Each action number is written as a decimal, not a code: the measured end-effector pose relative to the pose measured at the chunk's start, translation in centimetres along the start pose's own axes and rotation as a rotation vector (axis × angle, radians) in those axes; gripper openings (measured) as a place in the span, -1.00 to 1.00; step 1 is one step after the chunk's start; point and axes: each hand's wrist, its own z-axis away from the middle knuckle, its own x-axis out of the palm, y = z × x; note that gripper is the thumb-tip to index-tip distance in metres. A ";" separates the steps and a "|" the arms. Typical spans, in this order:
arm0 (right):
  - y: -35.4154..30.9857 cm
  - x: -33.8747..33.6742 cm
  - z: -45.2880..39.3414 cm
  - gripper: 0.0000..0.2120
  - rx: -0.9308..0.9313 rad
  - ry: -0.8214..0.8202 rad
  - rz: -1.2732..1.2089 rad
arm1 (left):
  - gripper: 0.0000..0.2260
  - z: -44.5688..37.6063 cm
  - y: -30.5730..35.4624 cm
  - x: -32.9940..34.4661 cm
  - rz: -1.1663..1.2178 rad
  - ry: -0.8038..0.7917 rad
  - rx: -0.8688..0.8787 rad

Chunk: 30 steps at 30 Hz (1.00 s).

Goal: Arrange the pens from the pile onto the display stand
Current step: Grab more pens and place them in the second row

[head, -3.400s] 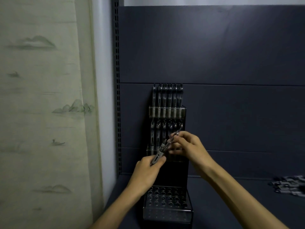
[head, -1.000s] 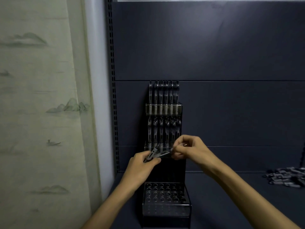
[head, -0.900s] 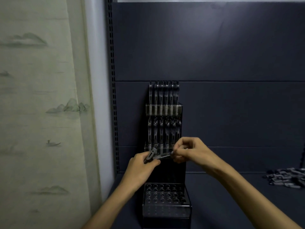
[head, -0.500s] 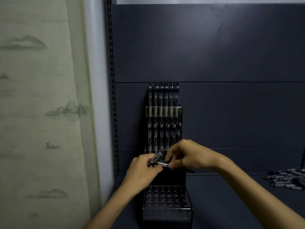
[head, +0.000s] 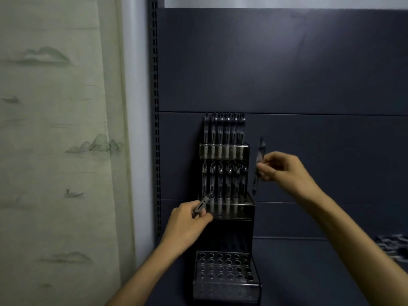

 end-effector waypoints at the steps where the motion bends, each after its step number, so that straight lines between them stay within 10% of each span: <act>1: 0.2 0.1 -0.3 -0.94 0.002 0.062 -0.005 | -0.72 0.0 0.0 0.1 0.001 -0.005 -0.001; 30: 1.8 3.5 0.7 -0.89 -0.069 0.153 0.424 | -0.71 0.7 -0.5 1.2 0.039 -0.043 0.003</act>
